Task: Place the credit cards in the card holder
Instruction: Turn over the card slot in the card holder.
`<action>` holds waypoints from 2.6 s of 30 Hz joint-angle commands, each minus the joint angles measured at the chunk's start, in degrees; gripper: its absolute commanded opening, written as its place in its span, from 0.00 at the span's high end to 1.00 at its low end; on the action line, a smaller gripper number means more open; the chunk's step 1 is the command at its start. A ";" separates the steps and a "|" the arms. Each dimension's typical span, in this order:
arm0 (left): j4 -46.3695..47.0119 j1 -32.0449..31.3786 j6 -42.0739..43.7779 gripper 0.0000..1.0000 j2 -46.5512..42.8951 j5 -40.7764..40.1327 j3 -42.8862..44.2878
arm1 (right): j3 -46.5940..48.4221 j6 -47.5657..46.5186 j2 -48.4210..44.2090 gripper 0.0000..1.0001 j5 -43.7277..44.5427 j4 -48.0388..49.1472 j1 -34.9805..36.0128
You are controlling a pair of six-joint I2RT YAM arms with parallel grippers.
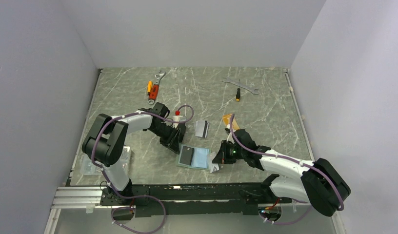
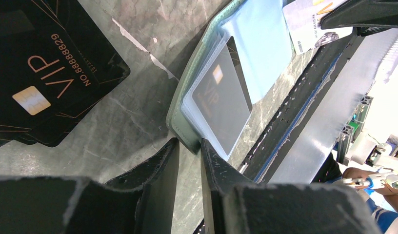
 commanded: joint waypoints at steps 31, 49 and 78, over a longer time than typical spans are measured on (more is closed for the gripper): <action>-0.26 0.10 2.00 0.76 -0.77 2.81 0.74 | 2.78 -0.29 8.73 1.00 -5.85 8.39 -1.19; -0.96 0.19 2.48 0.78 -1.20 2.64 0.85 | 0.34 -1.21 0.52 1.00 -7.38 1.51 -5.09; -1.27 0.19 2.55 0.79 -1.05 3.02 1.41 | 1.20 -0.39 7.14 1.00 -12.23 9.71 -5.29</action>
